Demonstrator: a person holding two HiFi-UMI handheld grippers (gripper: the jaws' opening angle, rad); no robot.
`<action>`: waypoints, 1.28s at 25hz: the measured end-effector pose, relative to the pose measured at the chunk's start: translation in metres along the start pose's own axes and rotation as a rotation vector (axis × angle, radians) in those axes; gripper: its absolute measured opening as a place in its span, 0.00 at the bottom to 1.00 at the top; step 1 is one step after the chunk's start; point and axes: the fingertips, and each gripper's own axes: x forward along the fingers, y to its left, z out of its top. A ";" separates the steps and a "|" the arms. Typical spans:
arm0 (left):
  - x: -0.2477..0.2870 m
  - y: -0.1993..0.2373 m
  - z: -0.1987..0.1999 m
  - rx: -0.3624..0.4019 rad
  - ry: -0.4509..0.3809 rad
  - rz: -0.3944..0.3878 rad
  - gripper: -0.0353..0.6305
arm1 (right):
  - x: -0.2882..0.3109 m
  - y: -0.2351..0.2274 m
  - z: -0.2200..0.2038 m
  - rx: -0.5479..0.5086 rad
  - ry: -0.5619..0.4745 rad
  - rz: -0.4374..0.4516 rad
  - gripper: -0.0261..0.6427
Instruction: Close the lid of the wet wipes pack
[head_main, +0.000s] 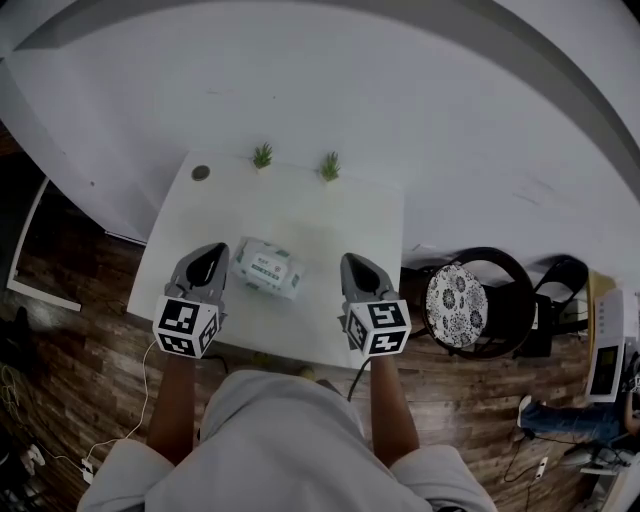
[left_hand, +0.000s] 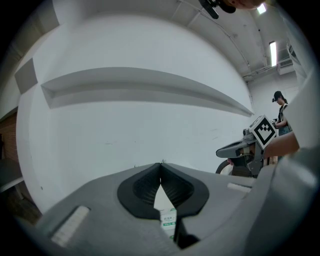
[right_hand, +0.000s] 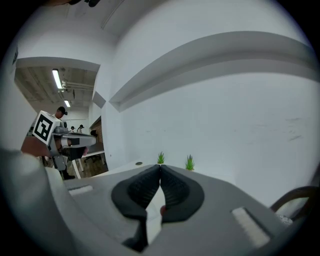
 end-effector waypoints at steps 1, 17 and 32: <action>-0.001 -0.001 0.003 0.002 -0.007 0.002 0.06 | -0.005 -0.004 0.002 -0.001 -0.007 -0.011 0.05; -0.018 -0.017 0.026 0.029 -0.067 0.077 0.07 | -0.052 -0.045 0.017 -0.019 -0.090 -0.075 0.05; -0.023 -0.028 0.023 0.029 -0.075 0.130 0.06 | -0.065 -0.074 0.017 0.000 -0.129 -0.098 0.04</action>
